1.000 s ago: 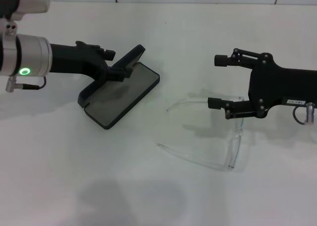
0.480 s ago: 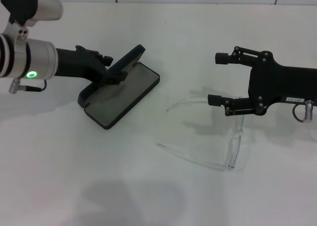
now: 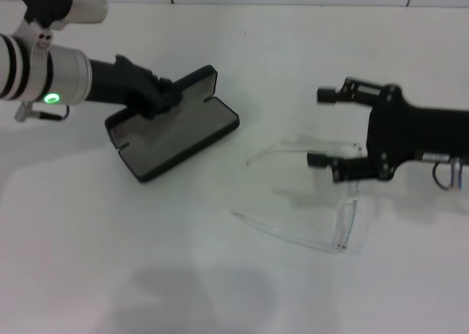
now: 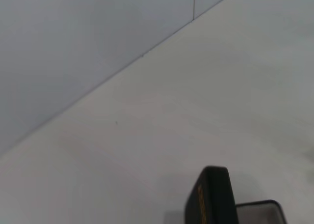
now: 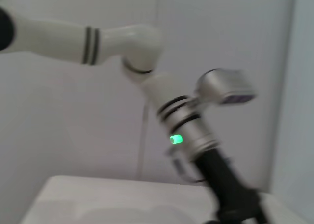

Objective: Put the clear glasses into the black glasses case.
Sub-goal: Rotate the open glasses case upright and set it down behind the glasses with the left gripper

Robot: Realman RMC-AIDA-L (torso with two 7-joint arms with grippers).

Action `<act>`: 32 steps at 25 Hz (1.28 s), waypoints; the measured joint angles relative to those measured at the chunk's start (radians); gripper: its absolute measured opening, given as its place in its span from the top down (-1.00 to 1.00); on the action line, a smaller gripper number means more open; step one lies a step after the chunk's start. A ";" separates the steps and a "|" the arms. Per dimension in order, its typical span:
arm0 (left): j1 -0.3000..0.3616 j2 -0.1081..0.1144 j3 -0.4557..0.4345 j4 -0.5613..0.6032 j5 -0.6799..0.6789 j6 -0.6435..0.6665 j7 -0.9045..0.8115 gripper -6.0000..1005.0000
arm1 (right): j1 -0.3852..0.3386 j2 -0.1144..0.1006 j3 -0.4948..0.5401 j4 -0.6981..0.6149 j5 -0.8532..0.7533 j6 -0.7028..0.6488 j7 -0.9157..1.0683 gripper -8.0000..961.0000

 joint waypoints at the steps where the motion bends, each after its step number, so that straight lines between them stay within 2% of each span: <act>1: 0.000 0.000 0.001 0.011 0.000 -0.007 0.012 0.36 | -0.003 -0.002 -0.016 -0.001 0.000 -0.010 -0.008 -0.82; 6: -0.024 -0.001 0.032 0.069 -0.018 -0.029 0.107 0.53 | -0.023 -0.014 -0.062 -0.002 -0.015 -0.089 -0.031 -0.82; 11: -0.097 0.000 0.095 0.063 -0.060 -0.041 0.257 0.63 | -0.029 -0.003 -0.066 -0.003 -0.068 -0.102 -0.033 -0.82; 15: -0.188 0.000 0.162 -0.011 -0.059 -0.059 0.294 0.58 | -0.038 0.001 -0.068 0.009 -0.077 -0.099 -0.055 -0.82; 17: -0.206 0.000 0.174 -0.030 -0.057 -0.061 0.295 0.56 | -0.049 0.001 -0.068 0.010 -0.077 -0.102 -0.067 -0.82; 18: -0.257 0.000 0.212 -0.094 -0.053 -0.068 0.300 0.54 | -0.055 0.001 -0.069 0.010 -0.077 -0.103 -0.071 -0.82; 19: -0.268 -0.001 0.223 -0.109 -0.052 -0.074 0.302 0.53 | -0.060 0.002 -0.069 0.010 -0.077 -0.102 -0.076 -0.82; 24: -0.292 -0.003 0.282 -0.143 -0.055 -0.090 0.292 0.47 | -0.082 0.002 -0.064 0.007 -0.076 -0.089 -0.083 -0.82; 32: -0.265 -0.010 0.325 -0.126 -0.072 -0.127 0.295 0.38 | -0.089 0.001 -0.063 0.003 -0.078 -0.084 -0.084 -0.82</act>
